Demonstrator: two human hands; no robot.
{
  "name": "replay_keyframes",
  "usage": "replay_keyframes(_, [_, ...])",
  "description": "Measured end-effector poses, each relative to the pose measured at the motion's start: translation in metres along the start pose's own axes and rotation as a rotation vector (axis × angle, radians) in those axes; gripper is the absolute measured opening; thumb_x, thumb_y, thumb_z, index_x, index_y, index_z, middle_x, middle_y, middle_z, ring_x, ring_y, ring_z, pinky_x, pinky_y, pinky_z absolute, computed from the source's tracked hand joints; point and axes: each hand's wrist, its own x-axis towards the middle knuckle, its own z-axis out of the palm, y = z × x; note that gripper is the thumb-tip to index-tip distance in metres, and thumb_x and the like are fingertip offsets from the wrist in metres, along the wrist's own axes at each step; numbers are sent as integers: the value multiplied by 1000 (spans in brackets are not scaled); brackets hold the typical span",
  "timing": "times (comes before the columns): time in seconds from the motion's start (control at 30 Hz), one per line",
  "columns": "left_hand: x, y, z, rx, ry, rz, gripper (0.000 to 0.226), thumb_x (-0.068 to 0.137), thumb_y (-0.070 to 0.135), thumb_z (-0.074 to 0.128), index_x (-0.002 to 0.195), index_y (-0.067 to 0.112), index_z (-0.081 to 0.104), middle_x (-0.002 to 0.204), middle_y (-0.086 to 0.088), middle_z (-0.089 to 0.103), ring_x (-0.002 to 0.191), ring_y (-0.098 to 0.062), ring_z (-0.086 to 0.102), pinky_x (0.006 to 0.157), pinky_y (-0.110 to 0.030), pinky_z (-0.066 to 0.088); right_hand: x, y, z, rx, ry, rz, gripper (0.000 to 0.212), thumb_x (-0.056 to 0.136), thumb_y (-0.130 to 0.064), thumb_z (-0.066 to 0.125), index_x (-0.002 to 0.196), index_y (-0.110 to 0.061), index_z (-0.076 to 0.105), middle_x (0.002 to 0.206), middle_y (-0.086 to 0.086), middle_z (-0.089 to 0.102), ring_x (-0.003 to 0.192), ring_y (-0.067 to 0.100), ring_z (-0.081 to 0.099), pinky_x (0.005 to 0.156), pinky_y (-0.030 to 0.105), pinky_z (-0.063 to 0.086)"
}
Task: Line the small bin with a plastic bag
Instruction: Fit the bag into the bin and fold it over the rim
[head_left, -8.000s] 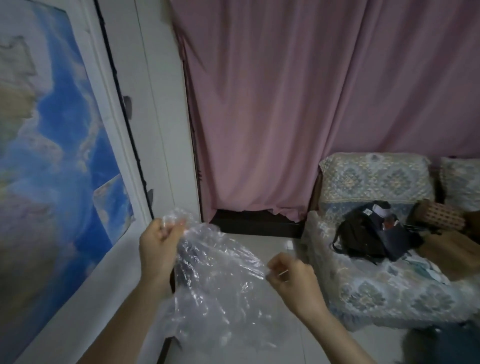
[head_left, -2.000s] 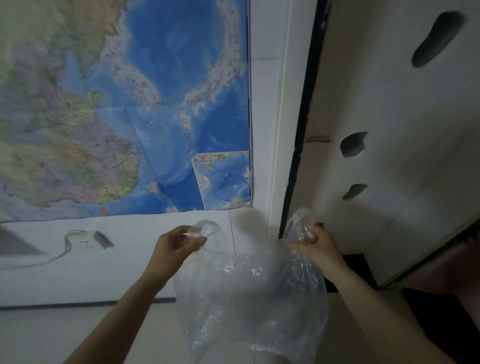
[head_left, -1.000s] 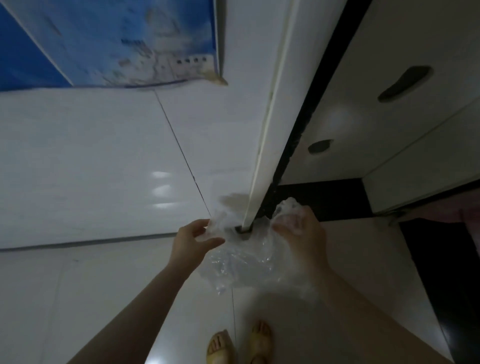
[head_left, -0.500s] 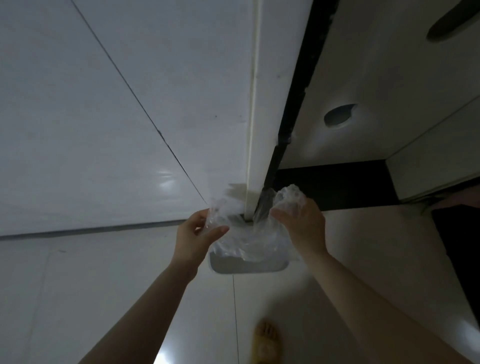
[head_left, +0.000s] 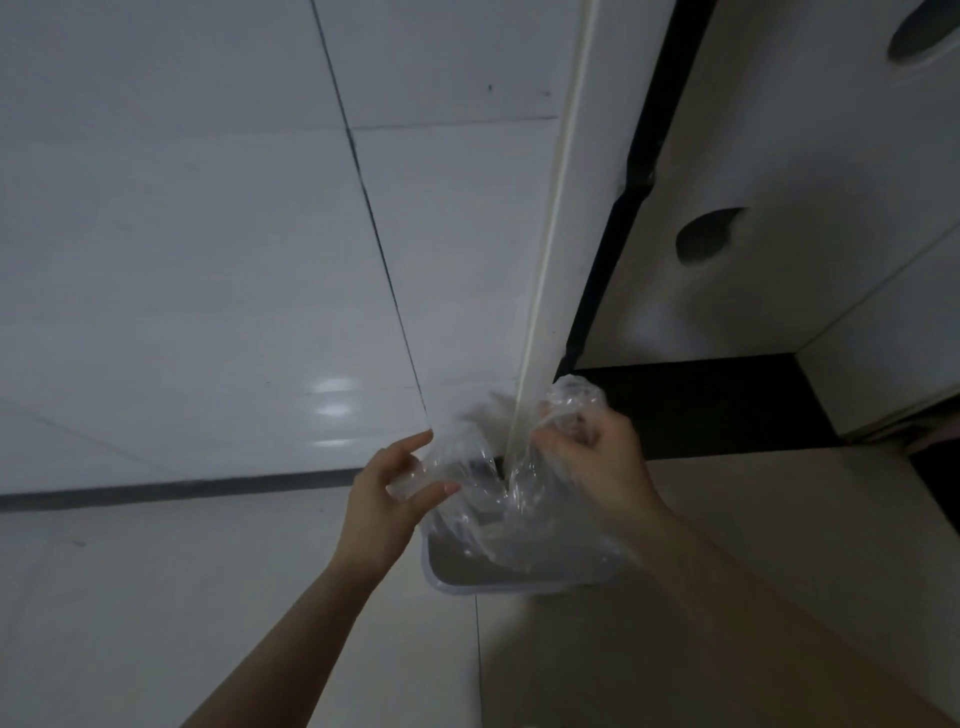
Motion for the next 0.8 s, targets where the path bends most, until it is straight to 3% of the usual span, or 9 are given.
replay_keyframes(0.13, [11,-23,-2,47,63,112,49,63,36,78,109,37,59,102,-1,63,90,-18,60,82,-39,55,11,11,7,34,-36,-146,16,72,-12,76,85,-7,68,70,-6,68,66,3,64,64,17,52])
replay_keyframes(0.33, [22,-69,8,177,40,197,63,54,52,73,112,40,52,98,4,56,88,-14,56,80,-34,53,17,49,17,-152,-114,-240,42,65,-22,83,101,-16,63,101,-3,64,89,2,60,70,3,45])
replay_keyframes(0.4, [27,-76,13,212,20,221,72,51,56,72,116,39,46,101,6,52,90,-11,53,82,-34,52,17,60,17,-161,-120,-243,46,65,-25,83,105,-16,62,104,-3,65,93,5,61,78,9,47])
replay_keyframes(0.47, [31,-78,16,232,-26,236,87,47,60,71,124,39,38,113,8,46,98,-11,50,86,-31,47,16,68,15,-185,-114,-232,49,65,-33,81,107,-16,63,105,-2,68,95,9,63,88,27,52])
replay_keyframes(0.57, [34,-76,11,177,-97,301,106,46,56,77,137,42,26,129,16,34,116,-10,40,94,-32,42,11,74,13,-211,-105,-216,48,65,-38,80,104,-16,64,102,1,70,93,15,66,89,39,54])
replay_keyframes(0.67, [33,-62,5,193,-152,475,93,56,54,75,132,56,21,131,36,28,121,12,33,98,-14,29,7,70,14,-214,-129,-218,48,66,-33,81,107,-15,62,103,0,70,93,12,66,91,40,53])
replay_keyframes(0.73, [31,-47,10,216,-199,526,78,62,55,69,128,57,27,130,38,31,116,24,31,90,-1,28,4,64,17,-214,-156,-236,57,65,-29,83,115,-16,58,109,0,68,100,12,64,94,40,52])
replay_keyframes(0.8, [30,-35,19,198,-221,535,68,63,56,66,125,52,39,129,32,41,114,24,36,86,6,29,2,59,22,-243,-180,-253,70,61,-28,86,121,-18,51,115,0,64,106,13,61,96,40,51])
